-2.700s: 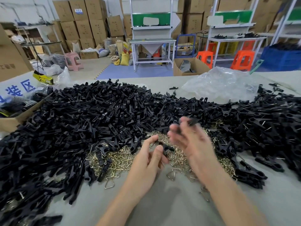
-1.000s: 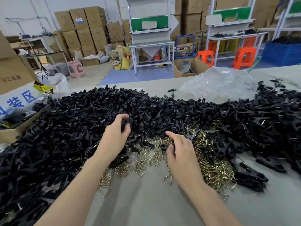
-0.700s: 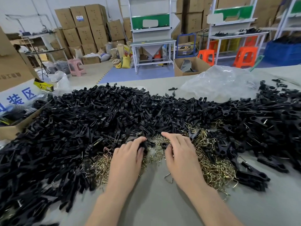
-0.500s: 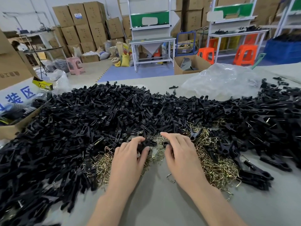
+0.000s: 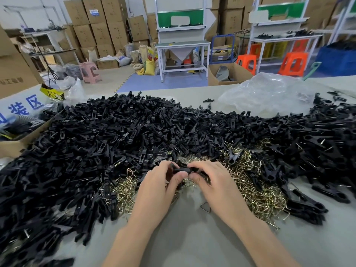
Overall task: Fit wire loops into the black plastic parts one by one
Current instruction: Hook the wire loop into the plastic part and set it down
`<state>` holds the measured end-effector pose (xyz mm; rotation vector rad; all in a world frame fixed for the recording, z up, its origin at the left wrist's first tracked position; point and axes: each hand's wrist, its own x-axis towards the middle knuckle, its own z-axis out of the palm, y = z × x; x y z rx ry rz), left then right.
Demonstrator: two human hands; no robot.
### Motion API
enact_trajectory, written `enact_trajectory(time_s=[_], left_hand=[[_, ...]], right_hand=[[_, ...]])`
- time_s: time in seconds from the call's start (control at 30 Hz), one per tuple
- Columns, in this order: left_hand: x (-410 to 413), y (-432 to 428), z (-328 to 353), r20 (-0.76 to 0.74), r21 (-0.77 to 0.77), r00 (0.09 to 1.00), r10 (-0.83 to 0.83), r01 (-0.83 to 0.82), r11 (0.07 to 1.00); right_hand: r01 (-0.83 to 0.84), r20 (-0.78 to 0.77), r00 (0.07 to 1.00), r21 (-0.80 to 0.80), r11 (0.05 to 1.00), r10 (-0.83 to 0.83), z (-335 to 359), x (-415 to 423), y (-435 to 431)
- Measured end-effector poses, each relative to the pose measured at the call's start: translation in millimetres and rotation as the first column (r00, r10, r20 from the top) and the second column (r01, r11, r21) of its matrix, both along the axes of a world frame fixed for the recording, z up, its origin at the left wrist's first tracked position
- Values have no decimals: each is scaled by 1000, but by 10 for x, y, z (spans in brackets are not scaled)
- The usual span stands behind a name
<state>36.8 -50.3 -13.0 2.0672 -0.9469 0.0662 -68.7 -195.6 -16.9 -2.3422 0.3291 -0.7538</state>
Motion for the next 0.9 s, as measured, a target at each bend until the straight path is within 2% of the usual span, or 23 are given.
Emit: enact_trajectory(time_s=[0.17, 0.27, 0.4, 0.47, 0.53, 0.6, 0.67, 0.73, 0.8, 0.9], left_hand=[[16, 11, 12, -54, -6, 998, 25, -26, 1000], [9, 2, 20, -170, -142, 985, -5, -20, 990], [-46, -34, 97, -305, -353, 942, -138, 22, 935], [-32, -28, 147, -369, -452, 918, -148, -39, 891], [-10, -5, 172, -398, -484, 911, -108, -109, 868], [-23, 10, 149, -312, -428, 949, -51, -93, 899], [-75, 4, 124, -98, -315, 995, -11, -20, 949], [-118, -27, 81, 116, -186, 993, -5, 27, 982], [-135, -55, 56, 136, -128, 989, -49, 67, 990], [-181, -67, 60, 13, -144, 995, -103, 104, 984]], right_hand=[[-4, 24, 1000, -1, 1000, 4, 5, -2, -6], [-7, 64, 998, 16, 1000, 6, 0, 1, -14], [-13, 93, 996, 106, 994, 4, -7, 2, -23], [0, 96, 995, 151, 988, -15, -8, -13, -39], [14, 90, 995, 196, 981, -32, 3, -36, -54], [12, 72, 997, 203, 979, -27, 19, -53, -54], [-22, 41, 999, 184, 983, 15, 31, -50, -38], [-74, 20, 997, 177, 981, 72, 25, -39, -22], [-108, 40, 994, 190, 976, 102, 14, -42, -23], [-130, 129, 987, 297, 946, 96, 27, -60, -13]])
